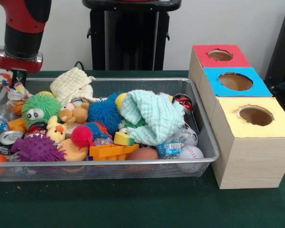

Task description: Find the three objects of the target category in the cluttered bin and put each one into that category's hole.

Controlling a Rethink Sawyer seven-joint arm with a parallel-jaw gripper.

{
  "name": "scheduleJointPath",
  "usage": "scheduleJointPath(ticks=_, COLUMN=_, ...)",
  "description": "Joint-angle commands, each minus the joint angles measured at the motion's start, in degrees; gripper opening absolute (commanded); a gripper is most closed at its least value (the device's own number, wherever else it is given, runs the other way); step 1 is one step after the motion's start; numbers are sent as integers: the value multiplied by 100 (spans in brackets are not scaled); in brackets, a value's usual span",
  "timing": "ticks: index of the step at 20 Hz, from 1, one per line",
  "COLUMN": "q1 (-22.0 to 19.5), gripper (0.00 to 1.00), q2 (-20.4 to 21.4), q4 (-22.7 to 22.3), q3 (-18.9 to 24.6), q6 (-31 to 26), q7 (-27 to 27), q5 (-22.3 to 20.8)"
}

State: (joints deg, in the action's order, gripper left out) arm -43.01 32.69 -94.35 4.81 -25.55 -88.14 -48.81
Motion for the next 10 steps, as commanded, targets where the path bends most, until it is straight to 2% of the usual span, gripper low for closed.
scheduleJointPath(ticks=1, q1=219, gripper=0, q2=1170, q4=-366, q3=477, q6=-2338, q7=999, q5=1162)
scheduleJointPath(ticks=3, q1=303, gripper=0, q2=1544, q4=-424, q3=585, q6=-3208, q7=875, q5=1786)
scheduleJointPath(ticks=5, q1=245, gripper=0, q2=1791, q4=-510, q3=796, q6=-3607, q7=604, q5=2374)
scheduleJointPath(ticks=8, q1=229, gripper=0, q2=1973, q4=-605, q3=981, q6=-3561, q7=191, q5=2954)
scheduleJointPath(ticks=10, q1=247, gripper=0, q2=2052, q4=-709, q3=1048, q6=-3198, q7=-131, q5=3297)
